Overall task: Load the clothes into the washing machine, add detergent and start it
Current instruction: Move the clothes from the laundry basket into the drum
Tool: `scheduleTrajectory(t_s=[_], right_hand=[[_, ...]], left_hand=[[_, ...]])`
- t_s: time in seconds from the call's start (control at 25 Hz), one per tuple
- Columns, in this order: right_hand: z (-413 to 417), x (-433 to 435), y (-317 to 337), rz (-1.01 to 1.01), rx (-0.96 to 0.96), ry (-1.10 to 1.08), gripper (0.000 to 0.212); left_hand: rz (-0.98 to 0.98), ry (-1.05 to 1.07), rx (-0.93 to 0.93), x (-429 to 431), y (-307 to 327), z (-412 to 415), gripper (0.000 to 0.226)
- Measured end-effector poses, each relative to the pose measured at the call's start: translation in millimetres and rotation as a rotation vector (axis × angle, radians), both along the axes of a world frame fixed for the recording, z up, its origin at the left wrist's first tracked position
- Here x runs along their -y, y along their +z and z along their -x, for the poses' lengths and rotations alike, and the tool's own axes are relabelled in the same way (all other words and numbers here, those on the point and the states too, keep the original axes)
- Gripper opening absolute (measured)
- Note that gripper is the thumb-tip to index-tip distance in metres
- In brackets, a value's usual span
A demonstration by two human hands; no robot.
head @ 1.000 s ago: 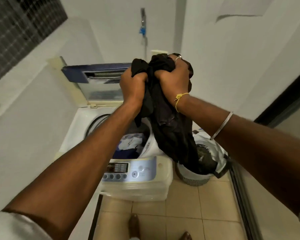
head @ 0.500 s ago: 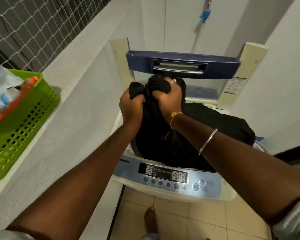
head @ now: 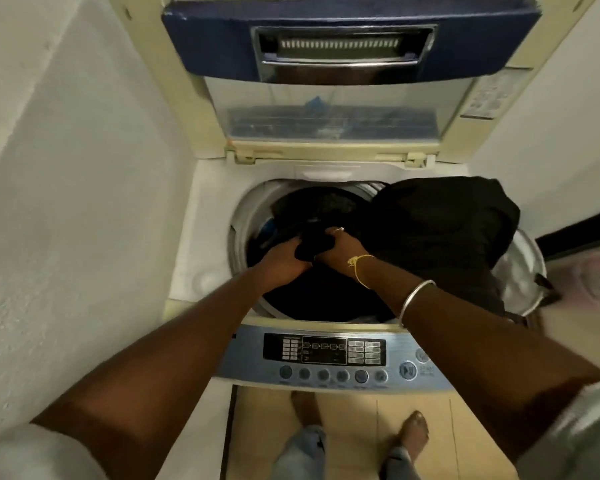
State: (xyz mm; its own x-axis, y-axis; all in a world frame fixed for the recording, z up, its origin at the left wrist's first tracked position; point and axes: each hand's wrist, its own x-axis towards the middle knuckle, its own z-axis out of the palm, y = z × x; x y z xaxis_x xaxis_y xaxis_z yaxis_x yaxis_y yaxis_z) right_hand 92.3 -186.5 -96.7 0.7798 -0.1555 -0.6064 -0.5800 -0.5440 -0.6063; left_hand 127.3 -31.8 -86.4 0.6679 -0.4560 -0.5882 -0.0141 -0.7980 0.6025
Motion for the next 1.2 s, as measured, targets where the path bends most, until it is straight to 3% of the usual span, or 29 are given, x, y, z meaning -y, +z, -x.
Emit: scheduleTrajectory(t_s=[0.24, 0.36, 0.52, 0.64, 0.76, 0.88, 1.04, 1.2], right_hand=[[19.3, 77.1, 41.8, 0.578, 0.333, 0.243, 0.052], [33.9, 119.0, 61.8, 0.691, 0.475, 0.245, 0.046], [68.2, 172.6, 69.1, 0.65, 0.632, 0.072, 0.053], [99.6, 208.2, 62.2, 0.372, 0.597, -0.075, 0.087], [127.0, 235.7, 54.0, 0.149, 0.456, -0.045, 0.131], [131.3, 254.1, 54.8, 0.141, 0.324, 0.147, 0.147], [109.5, 261.7, 70.4, 0.186, 0.144, 0.339, 0.148], [108.1, 252.1, 76.4, 0.131, 0.208, 0.188, 0.121]], left_hand=[[0.202, -0.22, 0.088, 70.8, 23.0, 11.0, 0.065], [0.299, -0.302, 0.17, 129.4, 39.1, 26.5, 0.088], [0.244, -0.474, 0.351, 187.7, 56.9, 48.7, 0.128], [0.062, -0.687, 0.508, 217.1, 63.6, 55.7, 0.143], [-0.082, -0.793, 0.533, 236.8, 61.8, 54.5, 0.145], [-0.163, -0.82, 0.568, 247.1, 67.1, 52.3, 0.141], [-0.165, -0.774, 0.612, 257.5, 74.0, 56.0, 0.124], [0.008, -0.671, 0.675, 256.2, 63.0, 59.3, 0.079]])
